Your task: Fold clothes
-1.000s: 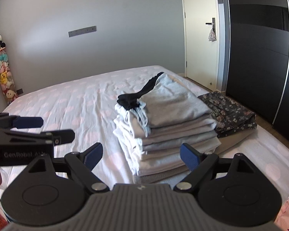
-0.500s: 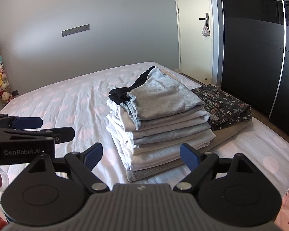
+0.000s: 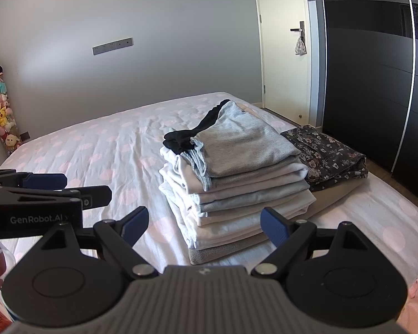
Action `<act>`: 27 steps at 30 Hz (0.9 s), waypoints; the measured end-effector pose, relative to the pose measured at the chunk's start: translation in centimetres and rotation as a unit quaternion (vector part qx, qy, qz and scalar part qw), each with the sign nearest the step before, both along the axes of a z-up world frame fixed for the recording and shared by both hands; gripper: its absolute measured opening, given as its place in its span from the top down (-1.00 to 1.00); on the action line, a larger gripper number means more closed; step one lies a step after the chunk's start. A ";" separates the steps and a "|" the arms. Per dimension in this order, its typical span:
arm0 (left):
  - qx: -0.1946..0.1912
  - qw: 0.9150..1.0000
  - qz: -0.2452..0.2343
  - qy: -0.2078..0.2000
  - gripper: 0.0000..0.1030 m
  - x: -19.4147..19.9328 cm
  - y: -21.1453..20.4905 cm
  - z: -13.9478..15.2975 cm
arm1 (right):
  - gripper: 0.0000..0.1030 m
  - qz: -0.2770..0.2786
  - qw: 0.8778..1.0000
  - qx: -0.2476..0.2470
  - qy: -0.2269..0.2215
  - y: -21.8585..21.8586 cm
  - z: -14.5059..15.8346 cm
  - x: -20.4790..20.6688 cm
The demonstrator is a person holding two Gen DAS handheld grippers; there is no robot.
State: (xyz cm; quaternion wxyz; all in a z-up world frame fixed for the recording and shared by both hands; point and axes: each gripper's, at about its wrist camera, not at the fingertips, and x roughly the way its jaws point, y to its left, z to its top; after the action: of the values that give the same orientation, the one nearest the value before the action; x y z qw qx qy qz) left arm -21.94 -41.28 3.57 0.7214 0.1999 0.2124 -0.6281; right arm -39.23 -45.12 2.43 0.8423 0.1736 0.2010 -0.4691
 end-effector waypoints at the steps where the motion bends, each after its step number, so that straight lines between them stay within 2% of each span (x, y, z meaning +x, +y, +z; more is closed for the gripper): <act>1: 0.000 1.000 0.000 -0.001 -0.39 0.0 0.0 0.0 | -0.73 0.000 1.000 0.000 0.000 0.0 0.0 0.0; 20: 0.003 1.000 -0.001 0.006 -0.36 0.1 0.1 0.0 | -0.73 -0.003 1.000 -0.004 0.002 0.1 0.0 0.1; 27: 0.004 1.000 -0.005 0.010 -0.29 0.2 0.2 0.0 | -0.73 -0.002 1.000 -0.004 0.004 0.2 0.0 0.2</act>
State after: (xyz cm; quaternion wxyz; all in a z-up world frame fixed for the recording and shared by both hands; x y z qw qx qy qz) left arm -21.79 -41.12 3.57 0.7153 0.1977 0.2209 -0.6328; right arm -39.03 -44.95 2.42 0.8411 0.1685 0.2018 -0.4727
